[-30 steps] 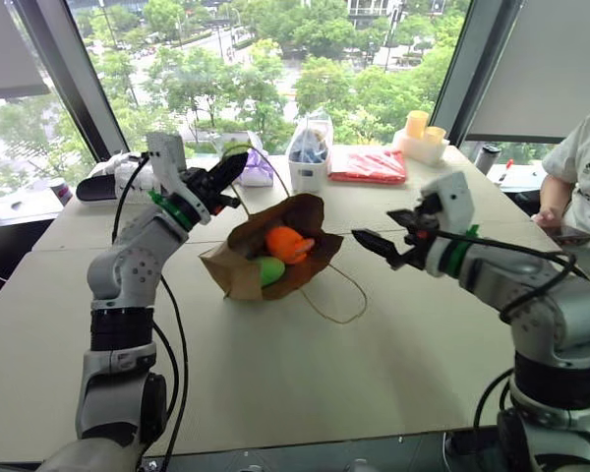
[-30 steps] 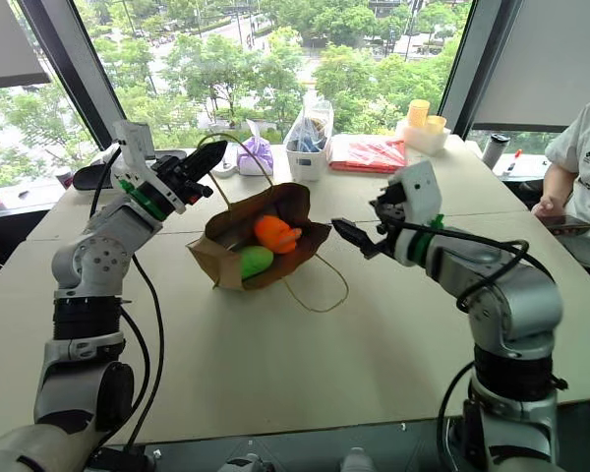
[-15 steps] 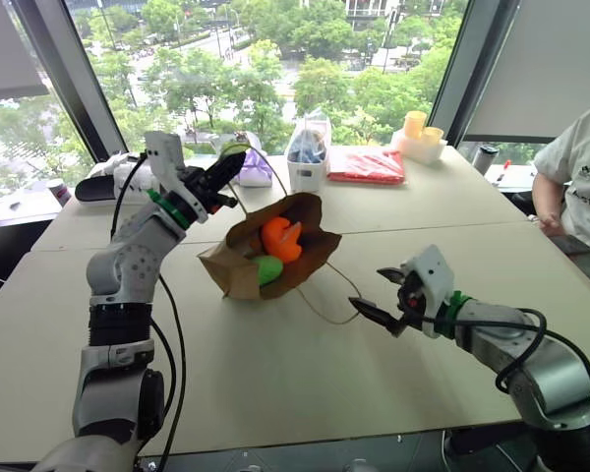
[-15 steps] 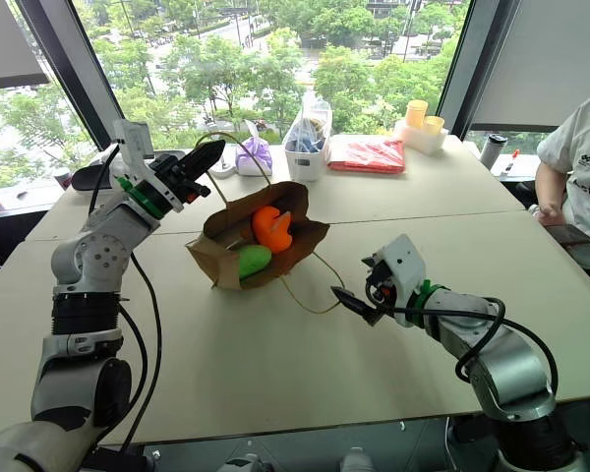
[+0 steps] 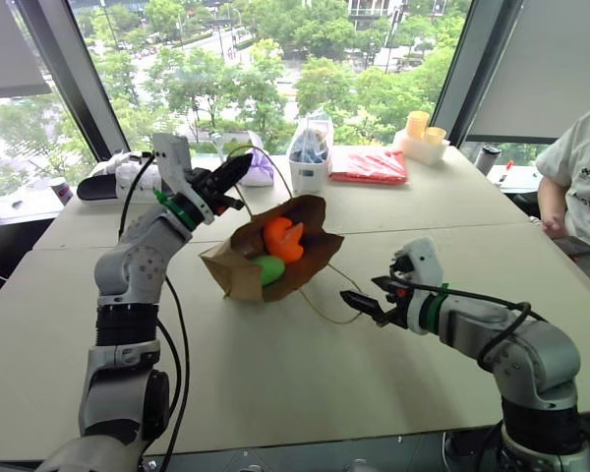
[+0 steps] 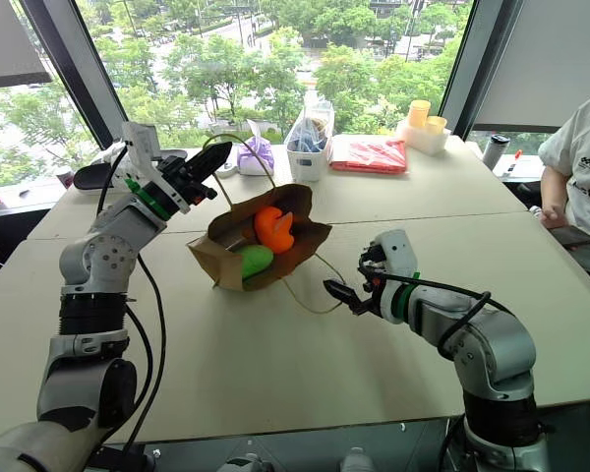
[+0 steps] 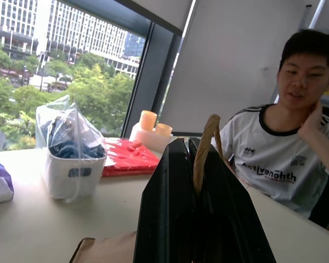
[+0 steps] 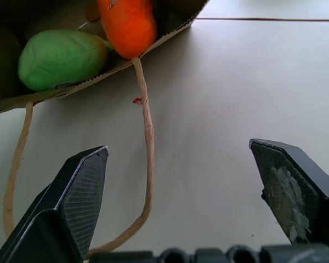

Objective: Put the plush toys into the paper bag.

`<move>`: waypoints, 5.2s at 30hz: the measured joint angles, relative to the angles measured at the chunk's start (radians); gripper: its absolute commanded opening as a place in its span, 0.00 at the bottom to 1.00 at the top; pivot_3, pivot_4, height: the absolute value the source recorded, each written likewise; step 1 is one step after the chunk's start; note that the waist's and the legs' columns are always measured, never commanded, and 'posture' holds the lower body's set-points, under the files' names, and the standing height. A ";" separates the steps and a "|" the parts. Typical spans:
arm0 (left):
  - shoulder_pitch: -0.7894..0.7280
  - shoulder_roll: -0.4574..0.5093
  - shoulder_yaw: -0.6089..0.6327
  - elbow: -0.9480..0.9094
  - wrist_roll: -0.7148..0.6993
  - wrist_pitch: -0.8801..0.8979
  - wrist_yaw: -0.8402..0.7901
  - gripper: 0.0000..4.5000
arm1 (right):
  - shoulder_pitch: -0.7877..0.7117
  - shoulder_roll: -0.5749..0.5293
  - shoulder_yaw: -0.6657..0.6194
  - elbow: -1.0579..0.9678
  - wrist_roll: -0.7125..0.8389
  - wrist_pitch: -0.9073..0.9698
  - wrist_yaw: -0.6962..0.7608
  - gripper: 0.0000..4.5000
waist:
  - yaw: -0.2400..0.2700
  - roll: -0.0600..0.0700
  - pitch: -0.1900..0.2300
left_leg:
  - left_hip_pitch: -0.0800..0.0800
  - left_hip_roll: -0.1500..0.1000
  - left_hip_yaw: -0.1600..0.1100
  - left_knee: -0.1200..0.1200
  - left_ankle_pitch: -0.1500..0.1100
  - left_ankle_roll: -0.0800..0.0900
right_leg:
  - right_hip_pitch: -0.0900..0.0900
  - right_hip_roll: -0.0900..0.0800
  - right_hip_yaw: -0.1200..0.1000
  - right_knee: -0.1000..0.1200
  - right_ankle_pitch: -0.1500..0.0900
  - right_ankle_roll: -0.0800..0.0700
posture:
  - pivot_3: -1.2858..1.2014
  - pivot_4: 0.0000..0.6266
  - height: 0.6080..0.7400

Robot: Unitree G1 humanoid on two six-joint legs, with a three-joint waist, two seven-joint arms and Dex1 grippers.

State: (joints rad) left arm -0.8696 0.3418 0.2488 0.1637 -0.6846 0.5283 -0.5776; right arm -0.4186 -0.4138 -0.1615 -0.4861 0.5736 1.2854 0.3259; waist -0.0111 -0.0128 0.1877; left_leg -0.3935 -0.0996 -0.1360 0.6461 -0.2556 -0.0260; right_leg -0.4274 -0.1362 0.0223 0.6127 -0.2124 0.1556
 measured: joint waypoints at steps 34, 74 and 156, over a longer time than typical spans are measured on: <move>0.115 0.010 0.001 -0.185 -0.069 0.155 0.093 0.00 | -0.655 0.159 -0.480 0.274 0.199 0.322 -0.209 0.00 | -0.003 0.001 0.000 | -0.002 0.002 0.000 -0.001 0.000 0.000 | -0.003 0.001 0.000 0.001 0.001 -0.001 | 0.52 0.24 1.00; 0.128 0.076 -0.010 -0.318 -0.194 0.278 0.058 0.99 | -0.552 -0.092 -0.439 0.179 0.334 0.320 -0.093 1.00 | -0.003 0.001 0.000 | -0.002 0.002 0.003 -0.001 0.000 0.000 | -0.003 0.001 0.000 0.000 0.001 -0.001 | 0.52 0.24 1.00; -0.003 0.104 -0.302 0.371 0.227 -0.217 -0.735 0.01 | 0.060 -0.440 -0.282 -0.061 0.302 -0.068 0.240 0.00 | 0.021 0.000 0.000 | -0.001 0.004 0.008 0.001 -0.002 0.003 | 0.001 0.002 -0.001 -0.003 0.001 -0.002 | 0.52 0.24 1.00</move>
State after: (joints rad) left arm -0.8729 0.4459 -0.0535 0.5348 -0.4576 0.3109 -1.3130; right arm -0.3589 -0.8542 -0.4437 -0.5475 0.8753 1.2176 0.5657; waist 0.0096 -0.0123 0.1879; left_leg -0.3942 -0.0957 -0.1281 0.6470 -0.2573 -0.0231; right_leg -0.4263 -0.1340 0.0210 0.6096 -0.2113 0.1535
